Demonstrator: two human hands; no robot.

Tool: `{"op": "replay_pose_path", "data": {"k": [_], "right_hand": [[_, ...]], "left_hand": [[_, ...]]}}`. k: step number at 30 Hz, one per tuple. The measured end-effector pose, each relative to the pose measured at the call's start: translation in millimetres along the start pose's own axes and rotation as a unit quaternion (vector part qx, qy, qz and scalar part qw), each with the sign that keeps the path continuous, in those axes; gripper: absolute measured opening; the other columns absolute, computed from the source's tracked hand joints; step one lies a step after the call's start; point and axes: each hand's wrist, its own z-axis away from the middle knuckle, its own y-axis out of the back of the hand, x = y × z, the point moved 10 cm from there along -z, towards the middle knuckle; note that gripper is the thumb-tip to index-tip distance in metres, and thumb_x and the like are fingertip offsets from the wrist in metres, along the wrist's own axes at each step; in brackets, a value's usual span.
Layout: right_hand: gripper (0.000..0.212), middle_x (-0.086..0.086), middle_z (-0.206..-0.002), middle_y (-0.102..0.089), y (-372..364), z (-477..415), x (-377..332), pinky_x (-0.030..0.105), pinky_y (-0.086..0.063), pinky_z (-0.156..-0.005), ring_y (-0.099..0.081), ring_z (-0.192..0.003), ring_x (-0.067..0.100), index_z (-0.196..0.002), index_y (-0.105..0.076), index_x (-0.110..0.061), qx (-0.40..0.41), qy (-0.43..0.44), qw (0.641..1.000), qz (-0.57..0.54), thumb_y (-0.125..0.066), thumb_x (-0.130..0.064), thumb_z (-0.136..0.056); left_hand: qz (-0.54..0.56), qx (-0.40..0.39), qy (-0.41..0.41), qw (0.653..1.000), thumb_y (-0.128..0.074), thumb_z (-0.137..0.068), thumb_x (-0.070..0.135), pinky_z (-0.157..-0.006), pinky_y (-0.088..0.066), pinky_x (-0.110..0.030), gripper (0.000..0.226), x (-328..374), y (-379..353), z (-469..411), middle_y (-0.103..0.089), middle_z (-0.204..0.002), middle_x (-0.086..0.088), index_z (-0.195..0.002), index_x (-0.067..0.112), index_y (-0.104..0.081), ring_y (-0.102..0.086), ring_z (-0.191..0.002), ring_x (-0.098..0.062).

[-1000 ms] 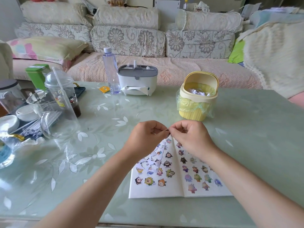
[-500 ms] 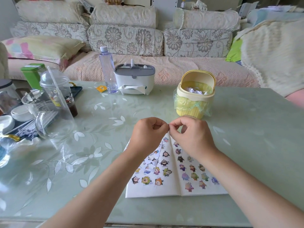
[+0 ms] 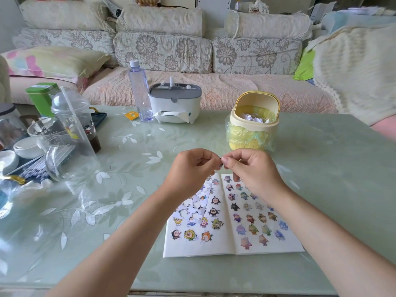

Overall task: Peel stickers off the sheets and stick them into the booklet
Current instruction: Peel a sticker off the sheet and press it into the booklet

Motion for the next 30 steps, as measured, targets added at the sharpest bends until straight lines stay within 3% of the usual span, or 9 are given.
{"op": "replay_pose_path", "data": {"k": [4,12,19,23,27,30], "right_hand": [[0.008,-0.014,-0.053,-0.061,-1,0,-4,0.015,-0.042,-0.053,-0.053,-0.050,0.005,-0.084,-0.074,-0.019,-0.007,0.018,1.000,0.011,-0.071,-0.021,-0.092],[0.021,-0.010,-0.053,-0.058,-7,-1,-2,0.015,-0.042,-0.054,-0.052,-0.050,0.005,-0.078,-0.070,-0.018,-0.002,0.000,0.999,0.043,-0.062,-0.018,-0.097],[0.015,-0.004,-0.076,-0.068,-16,1,4,0.024,-0.037,-0.043,-0.058,-0.062,0.019,-0.091,-0.075,-0.014,-0.075,-0.070,0.990,-0.093,-0.063,-0.019,-0.097],[0.012,-0.003,-0.071,-0.068,-15,0,5,0.022,-0.039,-0.045,-0.058,-0.060,0.015,-0.090,-0.076,-0.014,-0.086,-0.064,0.993,-0.047,-0.066,-0.018,-0.096],[0.014,-0.008,-0.055,-0.063,-10,0,1,0.014,-0.038,-0.048,-0.047,-0.044,0.001,-0.088,-0.075,-0.011,-0.087,-0.042,0.995,0.027,-0.066,-0.017,-0.096],[0.013,-0.014,-0.053,-0.061,-8,0,-2,0.015,-0.042,-0.056,-0.049,-0.050,0.001,-0.083,-0.075,-0.018,-0.084,-0.018,0.994,0.074,-0.068,-0.019,-0.094]], "left_hand": [[0.000,-0.006,-0.005,1.000,-0.069,-0.091,0.022,-0.059,-0.049,-0.030,0.012,0,-1,0,-0.075,-0.078,-0.002,-0.082,0.016,-0.074,-0.061,-0.066,-0.009],[-0.004,-0.002,0.004,1.000,-0.068,-0.093,0.021,-0.070,-0.058,-0.040,0.013,-1,-3,1,-0.075,-0.075,0.005,-0.084,0.014,-0.074,-0.066,-0.065,-0.005],[0.021,-0.019,0.034,0.999,-0.066,-0.092,0.020,-0.069,-0.058,-0.039,0.015,-4,3,-2,-0.073,-0.072,0.004,-0.082,0.013,-0.074,-0.062,-0.065,-0.009],[0.018,-0.046,0.034,0.998,-0.067,-0.092,0.020,-0.065,-0.051,-0.028,0.016,-1,-1,-1,-0.072,-0.070,0.004,-0.081,0.012,-0.073,-0.060,-0.062,-0.007],[0.004,-0.059,0.038,0.998,-0.068,-0.091,0.022,-0.063,-0.049,-0.030,0.015,-4,-3,1,-0.072,-0.070,0.003,-0.079,0.014,-0.073,-0.060,-0.063,-0.007],[-0.016,-0.065,0.035,0.997,-0.069,-0.092,0.025,-0.057,-0.045,-0.030,0.016,-5,-5,1,-0.074,-0.074,-0.004,-0.081,0.014,-0.074,-0.058,-0.063,-0.014]]}}
